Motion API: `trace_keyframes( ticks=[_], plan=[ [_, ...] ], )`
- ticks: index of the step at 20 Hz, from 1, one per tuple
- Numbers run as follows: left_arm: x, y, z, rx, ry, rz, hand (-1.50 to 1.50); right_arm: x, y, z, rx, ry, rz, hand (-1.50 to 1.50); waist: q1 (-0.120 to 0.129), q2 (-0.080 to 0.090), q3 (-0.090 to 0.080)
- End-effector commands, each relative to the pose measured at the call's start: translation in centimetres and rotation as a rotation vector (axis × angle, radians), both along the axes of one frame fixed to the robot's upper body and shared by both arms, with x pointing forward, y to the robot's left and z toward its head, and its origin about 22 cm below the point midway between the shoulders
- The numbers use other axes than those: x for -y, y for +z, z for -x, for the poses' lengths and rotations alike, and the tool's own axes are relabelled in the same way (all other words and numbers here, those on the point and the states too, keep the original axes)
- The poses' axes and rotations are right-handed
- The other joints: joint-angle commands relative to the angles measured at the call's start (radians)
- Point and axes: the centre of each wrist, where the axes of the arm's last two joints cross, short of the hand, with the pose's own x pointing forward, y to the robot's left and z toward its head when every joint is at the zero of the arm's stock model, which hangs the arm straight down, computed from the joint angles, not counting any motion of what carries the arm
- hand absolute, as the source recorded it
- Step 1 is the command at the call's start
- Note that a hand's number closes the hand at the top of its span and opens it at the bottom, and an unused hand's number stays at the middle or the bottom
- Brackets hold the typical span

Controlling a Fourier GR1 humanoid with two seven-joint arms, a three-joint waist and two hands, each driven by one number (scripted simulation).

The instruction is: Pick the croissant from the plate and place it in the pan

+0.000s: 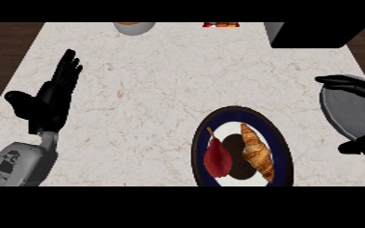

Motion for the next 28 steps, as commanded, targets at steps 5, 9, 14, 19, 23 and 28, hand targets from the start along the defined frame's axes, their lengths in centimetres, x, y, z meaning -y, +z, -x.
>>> trace_keyframes(
  ticks=[5,9,14,19,23,28],
  plan=[
    [-0.1,-0.9,0.7,-0.011,0.011,0.006,0.0,-2.3,9.0,-0.4,0.012,0.134,0.281,-1.5,0.0,-0.004,-0.003],
    [0.2,0.8,-0.4,-0.015,-0.002,0.007,0.0,-3.7,9.4,0.0,0.1,0.129,0.267,-1.5,-0.005,-0.004,-0.001],
    [0.5,1.2,0.1,-0.007,-0.012,-0.009,0.0,-8.7,8.9,-0.7,0.08,0.129,0.285,-1.5,0.009,-0.003,-0.001],
    [-1.1,0.4,-0.9,-0.008,0.024,0.003,0.0,-10.6,7.9,1.3,-0.018,0.256,0.297,-1.5,-0.005,-0.003,-0.001],
    [0.8,-0.6,0.0,0.012,-0.007,0.01,0.0,-10.3,7.1,2.1,-0.035,0.294,0.298,-1.5,-0.002,-0.002,-0.001],
    [0.3,-0.6,-0.5,0.001,0.01,-0.006,0.0,-11.8,6.9,3.1,-0.049,0.188,0.405,-1.5,0.0,-0.001,-0.001]
  ],
)
